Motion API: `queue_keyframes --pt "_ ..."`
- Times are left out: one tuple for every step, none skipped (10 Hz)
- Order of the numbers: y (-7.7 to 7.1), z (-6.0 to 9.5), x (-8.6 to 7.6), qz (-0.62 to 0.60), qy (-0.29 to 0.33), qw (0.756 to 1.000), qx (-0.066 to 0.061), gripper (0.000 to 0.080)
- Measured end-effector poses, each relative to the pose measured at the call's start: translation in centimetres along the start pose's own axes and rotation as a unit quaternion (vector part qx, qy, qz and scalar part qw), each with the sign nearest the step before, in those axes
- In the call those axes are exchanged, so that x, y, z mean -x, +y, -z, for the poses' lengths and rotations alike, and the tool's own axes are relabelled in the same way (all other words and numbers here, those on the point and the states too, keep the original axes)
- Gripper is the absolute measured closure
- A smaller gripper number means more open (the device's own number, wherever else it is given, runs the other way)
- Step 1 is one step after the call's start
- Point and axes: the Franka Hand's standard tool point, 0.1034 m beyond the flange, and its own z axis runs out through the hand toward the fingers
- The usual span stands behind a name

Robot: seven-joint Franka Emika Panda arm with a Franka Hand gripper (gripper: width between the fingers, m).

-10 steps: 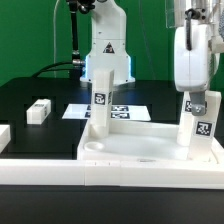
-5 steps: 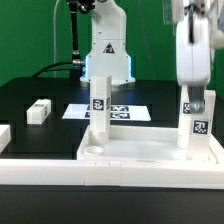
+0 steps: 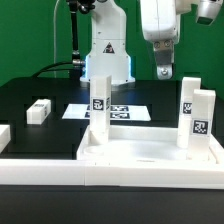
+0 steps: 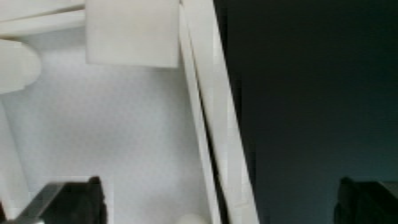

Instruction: Assemble desk

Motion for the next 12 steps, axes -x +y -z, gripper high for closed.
queue_keyframes --pt "0.0 0.0 0.0 0.0 0.0 1.0 0.0 0.015" --pt "0.0 0.0 0.0 0.0 0.0 1.0 0.0 0.015" --pt "0.0 0.0 0.0 0.0 0.0 1.0 0.0 0.015" --pt "-0.1 0.1 -0.3 0.025 0.001 1.0 -0.002 0.015" --pt "0.0 0.3 -1.7 0.067 0.004 0.998 -0.009 0.015" --pt "0.6 0.5 -3.4 0.092 0.007 0.996 -0.009 0.015" --pt "1.2 0.9 -5.3 0.142 0.011 0.99 -0.008 0.015" --pt "1.8 0.9 -6.4 0.186 0.014 0.982 -0.007 0.015" --pt "1.9 1.1 -6.7 0.225 0.014 0.974 -0.004 0.015" --pt "1.0 1.9 -6.1 0.252 0.012 0.968 -0.012 0.015" --pt "1.2 1.6 -6.3 0.278 0.014 0.96 -0.01 0.015" --pt "1.3 1.5 -6.4 0.321 0.015 0.947 -0.008 0.015"
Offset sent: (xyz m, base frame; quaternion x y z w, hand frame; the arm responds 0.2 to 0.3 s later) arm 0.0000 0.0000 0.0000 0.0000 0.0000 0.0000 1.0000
